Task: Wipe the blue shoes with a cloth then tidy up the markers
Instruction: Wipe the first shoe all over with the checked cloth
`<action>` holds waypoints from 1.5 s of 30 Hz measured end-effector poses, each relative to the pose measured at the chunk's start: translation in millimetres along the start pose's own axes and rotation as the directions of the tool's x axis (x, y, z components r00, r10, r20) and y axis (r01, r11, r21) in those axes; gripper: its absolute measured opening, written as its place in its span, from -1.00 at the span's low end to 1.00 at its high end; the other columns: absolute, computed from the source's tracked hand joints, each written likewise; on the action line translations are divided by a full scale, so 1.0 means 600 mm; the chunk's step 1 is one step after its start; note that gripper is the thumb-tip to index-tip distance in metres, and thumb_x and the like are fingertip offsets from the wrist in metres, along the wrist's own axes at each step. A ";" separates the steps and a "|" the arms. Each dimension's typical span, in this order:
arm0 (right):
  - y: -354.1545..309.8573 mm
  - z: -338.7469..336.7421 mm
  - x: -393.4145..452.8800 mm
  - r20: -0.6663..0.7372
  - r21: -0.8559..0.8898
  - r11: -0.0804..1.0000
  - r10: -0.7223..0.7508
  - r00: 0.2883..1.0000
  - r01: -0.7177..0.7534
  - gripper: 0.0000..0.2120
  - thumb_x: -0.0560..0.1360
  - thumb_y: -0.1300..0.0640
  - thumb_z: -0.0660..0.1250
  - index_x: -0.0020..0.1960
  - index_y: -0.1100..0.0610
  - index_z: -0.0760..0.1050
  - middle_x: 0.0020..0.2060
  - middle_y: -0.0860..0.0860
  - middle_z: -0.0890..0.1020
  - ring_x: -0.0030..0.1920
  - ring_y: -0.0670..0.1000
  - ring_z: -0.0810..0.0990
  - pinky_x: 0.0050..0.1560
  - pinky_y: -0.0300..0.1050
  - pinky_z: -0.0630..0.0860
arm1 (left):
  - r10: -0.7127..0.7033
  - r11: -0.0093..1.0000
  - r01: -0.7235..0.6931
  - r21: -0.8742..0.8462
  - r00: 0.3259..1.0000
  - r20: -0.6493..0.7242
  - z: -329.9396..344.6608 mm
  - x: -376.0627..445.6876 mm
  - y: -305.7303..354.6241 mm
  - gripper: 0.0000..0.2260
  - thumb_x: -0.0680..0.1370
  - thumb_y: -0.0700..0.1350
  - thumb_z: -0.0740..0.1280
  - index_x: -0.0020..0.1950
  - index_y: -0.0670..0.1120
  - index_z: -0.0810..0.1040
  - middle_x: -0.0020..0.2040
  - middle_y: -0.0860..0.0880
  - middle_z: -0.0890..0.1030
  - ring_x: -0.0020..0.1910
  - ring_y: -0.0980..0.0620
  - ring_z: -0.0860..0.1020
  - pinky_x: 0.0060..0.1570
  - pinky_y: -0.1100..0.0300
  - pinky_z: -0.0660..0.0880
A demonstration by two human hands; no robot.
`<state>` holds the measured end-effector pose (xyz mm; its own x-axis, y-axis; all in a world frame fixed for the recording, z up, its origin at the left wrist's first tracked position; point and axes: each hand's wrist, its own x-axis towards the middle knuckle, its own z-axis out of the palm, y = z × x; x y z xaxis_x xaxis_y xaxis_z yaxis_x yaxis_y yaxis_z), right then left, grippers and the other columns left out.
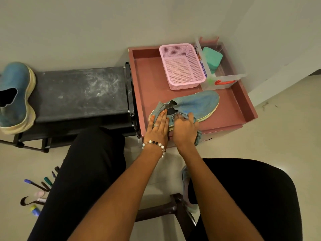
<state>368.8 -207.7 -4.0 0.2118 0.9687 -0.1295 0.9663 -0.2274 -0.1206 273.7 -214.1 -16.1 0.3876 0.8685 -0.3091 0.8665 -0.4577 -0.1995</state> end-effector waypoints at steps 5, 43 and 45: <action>0.091 -0.017 0.013 0.108 0.032 0.975 -0.221 0.969 0.219 -0.53 0.47 0.15 0.38 0.35 -0.05 0.43 0.27 0.09 0.46 0.31 0.17 0.33 0.22 0.00 0.36 | 0.016 1.000 -0.016 0.004 1.000 0.016 -0.004 -0.004 -0.002 -0.36 0.61 -0.15 0.06 0.50 -0.26 -0.31 0.51 -0.24 -0.34 0.49 -0.16 -0.35 0.40 -0.14 -0.34; 0.065 -0.026 0.036 0.094 -0.108 0.978 -0.169 0.981 0.179 -0.61 0.59 0.16 0.14 0.37 -0.11 0.36 0.06 0.02 0.59 0.25 0.11 0.35 0.05 -0.01 0.38 | -0.024 0.998 0.019 0.068 0.996 0.082 0.012 0.019 0.006 -0.31 0.61 -0.09 0.08 0.49 -0.25 -0.37 0.49 -0.23 -0.39 0.47 -0.15 -0.39 0.42 -0.17 -0.32; 0.025 -0.013 0.023 0.034 -0.078 0.995 -0.065 0.997 0.067 -0.68 0.61 0.16 0.10 0.32 -0.02 0.40 0.16 -0.01 0.58 0.35 0.12 0.26 0.08 0.01 0.34 | -0.030 0.997 0.021 0.078 0.993 0.114 0.009 0.022 0.005 -0.27 0.61 -0.05 0.13 0.49 -0.24 -0.36 0.49 -0.22 -0.40 0.47 -0.14 -0.40 0.40 -0.17 -0.34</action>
<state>387.3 -196.7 0.3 0.1438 0.9774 -0.1550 0.9868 -0.1534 -0.0516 279.8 -205.4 -25.8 0.3227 0.8545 -0.4069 0.8474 -0.4524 -0.2779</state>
